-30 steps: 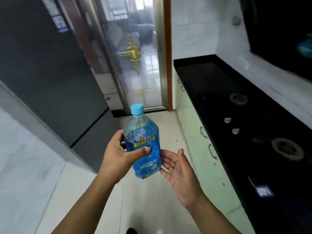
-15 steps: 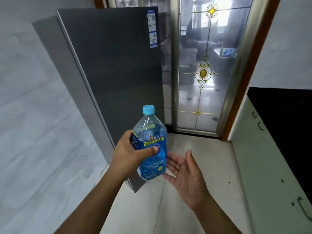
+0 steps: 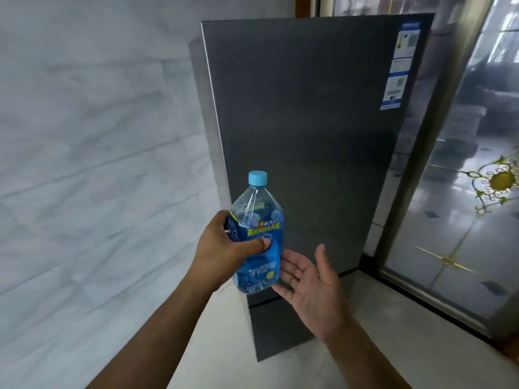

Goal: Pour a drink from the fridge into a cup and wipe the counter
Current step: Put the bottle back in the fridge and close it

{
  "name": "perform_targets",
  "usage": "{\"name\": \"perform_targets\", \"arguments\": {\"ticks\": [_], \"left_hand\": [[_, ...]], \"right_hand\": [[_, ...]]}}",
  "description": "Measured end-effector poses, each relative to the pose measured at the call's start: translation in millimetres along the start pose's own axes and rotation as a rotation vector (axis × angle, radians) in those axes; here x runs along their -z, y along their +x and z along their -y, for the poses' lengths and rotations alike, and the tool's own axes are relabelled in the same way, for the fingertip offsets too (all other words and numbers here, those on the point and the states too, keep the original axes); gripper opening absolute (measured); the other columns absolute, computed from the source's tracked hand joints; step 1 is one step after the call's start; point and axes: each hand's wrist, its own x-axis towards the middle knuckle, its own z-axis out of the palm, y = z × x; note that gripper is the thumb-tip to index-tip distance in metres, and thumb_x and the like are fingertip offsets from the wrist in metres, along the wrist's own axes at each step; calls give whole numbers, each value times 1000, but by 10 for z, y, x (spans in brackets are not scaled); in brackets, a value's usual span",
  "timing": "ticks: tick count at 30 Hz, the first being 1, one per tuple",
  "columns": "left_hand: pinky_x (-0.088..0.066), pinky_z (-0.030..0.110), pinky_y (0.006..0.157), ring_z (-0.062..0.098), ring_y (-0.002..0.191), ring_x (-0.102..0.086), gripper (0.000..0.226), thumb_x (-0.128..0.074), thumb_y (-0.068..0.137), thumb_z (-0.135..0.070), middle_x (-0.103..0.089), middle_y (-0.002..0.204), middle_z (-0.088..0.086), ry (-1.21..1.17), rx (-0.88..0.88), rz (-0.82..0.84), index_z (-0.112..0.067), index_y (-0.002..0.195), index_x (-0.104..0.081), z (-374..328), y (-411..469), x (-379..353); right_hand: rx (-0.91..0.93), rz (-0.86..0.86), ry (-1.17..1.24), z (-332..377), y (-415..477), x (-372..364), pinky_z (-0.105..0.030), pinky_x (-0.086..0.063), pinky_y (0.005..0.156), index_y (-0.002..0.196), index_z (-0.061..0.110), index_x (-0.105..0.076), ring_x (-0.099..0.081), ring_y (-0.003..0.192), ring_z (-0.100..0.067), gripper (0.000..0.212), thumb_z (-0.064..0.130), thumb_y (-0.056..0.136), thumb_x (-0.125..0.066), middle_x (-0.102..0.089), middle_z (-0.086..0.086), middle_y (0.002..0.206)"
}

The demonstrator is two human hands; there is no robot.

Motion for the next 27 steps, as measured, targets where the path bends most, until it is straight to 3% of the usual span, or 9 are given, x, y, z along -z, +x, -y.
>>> {"name": "perform_targets", "arguments": {"ticks": [4, 9, 15, 19, 21, 24, 27], "left_hand": [[-63, 34, 78, 11, 88, -74, 63, -94, 64, -24, -73, 105, -5, -12, 48, -126, -19, 116, -60, -2, 332, 71], [-63, 32, 76, 12, 87, -74, 60, -93, 65, -24, -72, 105, -5, -13, 64, -215, -18, 115, -60, -9, 661, 248], [-62, 35, 81, 16, 95, -71, 62, -90, 69, -27, -69, 111, -3, -2, 32, -260, -16, 120, -57, -52, 985, 536], [-62, 43, 86, 18, 97, -72, 62, -91, 68, -27, -70, 112, -1, -21, 13, -240, -16, 119, -58, -47, 1217, 755], [-61, 46, 88, 20, 98, -72, 63, -91, 67, -27, -69, 112, -1, -45, 13, -225, -16, 119, -58, -36, 1320, 840], [-60, 47, 89, 22, 98, -71, 63, -92, 66, -26, -69, 111, -1, -75, -9, -201, -16, 119, -58, -48, 1487, 959], [-61, 45, 88, 21, 97, -72, 60, -91, 68, -24, -70, 111, 0, -106, -37, -170, -16, 118, -59, -96, 1650, 1063]], "right_hand": [[-93, 94, -21, 216, 485, -79, -52, -33, 114, 135, 6, -54, -60, 123, -27, 81, 69, 89, -33, -64, -14, 130], [-142, 138, -75, 344, 975, -315, -54, -35, 113, 131, 5, -58, -60, 122, -31, 80, 70, 87, -39, -65, -17, 127], [-122, 126, -147, 407, 1362, -718, -52, -38, 111, 125, 7, -62, -61, 119, -29, 74, 68, 85, -45, -69, -14, 121], [-69, 119, -272, 427, 1535, -971, -50, -44, 106, 120, 9, -64, -65, 113, -26, 58, 57, 96, -43, -71, -12, 116], [38, 95, -487, 456, 1600, -1117, -47, -52, 97, 114, 10, -64, -68, 105, -24, 40, 43, 102, -43, -72, -10, 109], [351, 40, -869, 441, 1752, -1298, -38, -61, 81, 101, 12, -61, -70, 92, -21, 19, 23, 103, -45, -69, -8, 98], [942, -13, -1449, 437, 1963, -1344, -31, -58, 72, 96, 11, -60, -61, 86, -15, 13, 19, 95, -50, -63, -4, 96]]}}
